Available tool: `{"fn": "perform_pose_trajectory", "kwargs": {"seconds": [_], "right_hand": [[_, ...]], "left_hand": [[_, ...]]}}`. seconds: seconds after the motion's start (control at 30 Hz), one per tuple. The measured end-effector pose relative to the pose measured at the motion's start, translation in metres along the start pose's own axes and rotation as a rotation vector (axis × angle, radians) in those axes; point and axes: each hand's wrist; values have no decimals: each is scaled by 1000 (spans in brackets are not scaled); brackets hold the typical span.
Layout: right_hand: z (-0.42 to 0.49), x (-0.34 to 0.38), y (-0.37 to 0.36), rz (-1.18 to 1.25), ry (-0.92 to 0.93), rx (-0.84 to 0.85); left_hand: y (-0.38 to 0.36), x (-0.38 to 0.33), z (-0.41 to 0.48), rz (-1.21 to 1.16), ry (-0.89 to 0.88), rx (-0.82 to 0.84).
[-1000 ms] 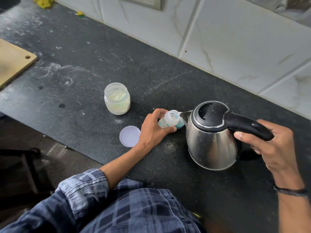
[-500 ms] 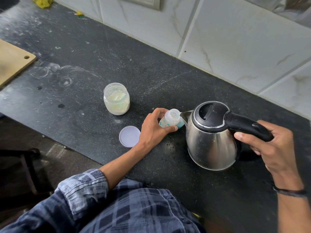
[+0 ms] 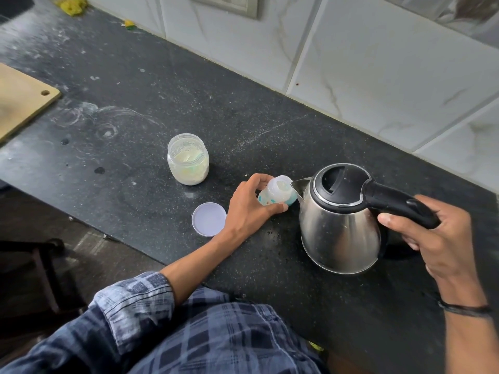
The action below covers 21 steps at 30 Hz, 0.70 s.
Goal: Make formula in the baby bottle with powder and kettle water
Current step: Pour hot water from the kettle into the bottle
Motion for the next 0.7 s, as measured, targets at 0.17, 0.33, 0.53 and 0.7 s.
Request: {"fn": "perform_pose_trajectory", "kwargs": {"seconds": [0.17, 0.33, 0.53, 0.7], "right_hand": [[-3, -4, 3, 20, -24, -17], [-8, -8, 7, 52, -53, -43], [-12, -10, 8, 45, -55, -42], [-12, -9, 8, 51, -43, -41]], "left_hand": [[-3, -3, -2, -1, -17, 11], [-5, -5, -3, 8, -37, 10], [-5, -5, -4, 13, -53, -1], [-5, -4, -2, 27, -59, -11]]}}
Point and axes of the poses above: each hand's wrist, its own z-axis towards the middle knuckle, its own y-axis out of the back of the hand, x = y × z, and after that the axes turned 14 degrees about -x, right-handed
